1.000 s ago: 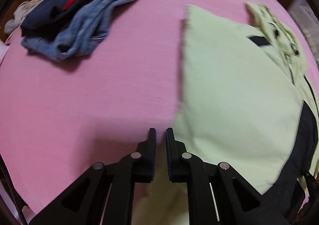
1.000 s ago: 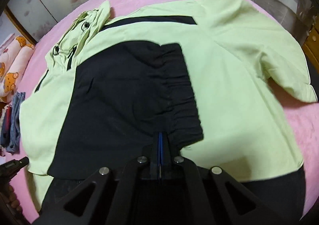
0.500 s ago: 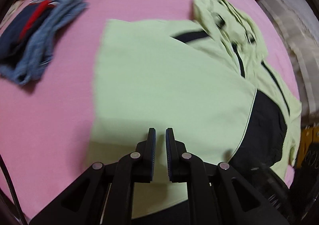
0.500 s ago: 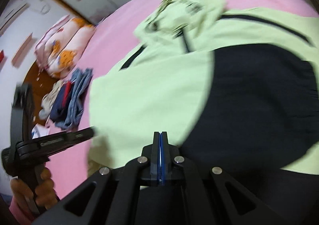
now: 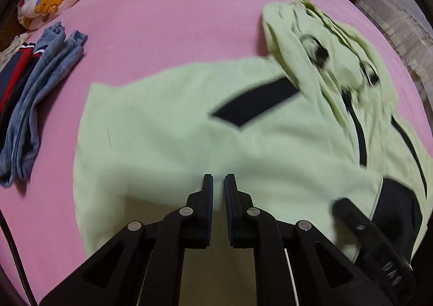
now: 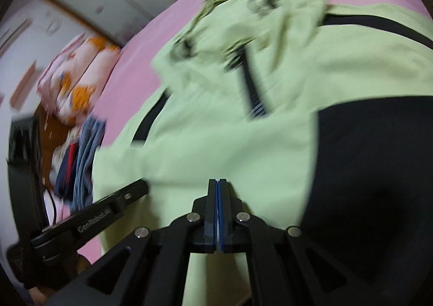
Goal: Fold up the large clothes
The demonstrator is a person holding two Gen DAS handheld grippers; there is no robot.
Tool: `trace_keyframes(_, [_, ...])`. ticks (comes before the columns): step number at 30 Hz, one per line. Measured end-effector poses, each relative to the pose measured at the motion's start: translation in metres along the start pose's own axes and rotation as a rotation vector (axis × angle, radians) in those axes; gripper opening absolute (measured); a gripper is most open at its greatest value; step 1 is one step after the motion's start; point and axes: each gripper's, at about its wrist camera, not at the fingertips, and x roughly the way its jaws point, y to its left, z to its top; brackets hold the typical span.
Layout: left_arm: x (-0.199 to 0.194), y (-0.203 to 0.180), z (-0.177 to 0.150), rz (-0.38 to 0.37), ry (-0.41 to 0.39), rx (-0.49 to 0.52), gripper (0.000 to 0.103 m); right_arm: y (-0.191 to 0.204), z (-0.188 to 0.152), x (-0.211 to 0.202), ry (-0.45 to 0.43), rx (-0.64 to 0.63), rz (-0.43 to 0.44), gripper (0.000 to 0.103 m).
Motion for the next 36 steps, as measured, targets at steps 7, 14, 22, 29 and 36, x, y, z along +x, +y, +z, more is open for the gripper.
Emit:
trace_keyframes(7, [0.001, 0.011, 0.026, 0.088, -0.058, 0.041, 0.007, -0.05, 0.013, -0.041, -0.063, 0.148, -0.058, 0.0])
trace_keyframes(14, [0.01, 0.052, 0.054, 0.19, -0.087, 0.035, 0.007, -0.109, 0.003, -0.108, -0.187, 0.227, -0.332, 0.0])
trace_keyframes(22, [0.002, 0.071, 0.059, 0.17, -0.085, 0.028, 0.007, -0.112, 0.006, -0.119, -0.189, 0.187, -0.387, 0.0])
trace_keyframes(29, [-0.039, 0.053, 0.04, 0.128, -0.067, 0.02, 0.01, -0.069, -0.001, -0.131, -0.232, 0.17, -0.315, 0.0])
trace_keyframes(36, [-0.103, 0.027, 0.0, 0.063, -0.02, 0.052, 0.046, -0.033, -0.037, -0.157, -0.163, 0.169, -0.207, 0.003])
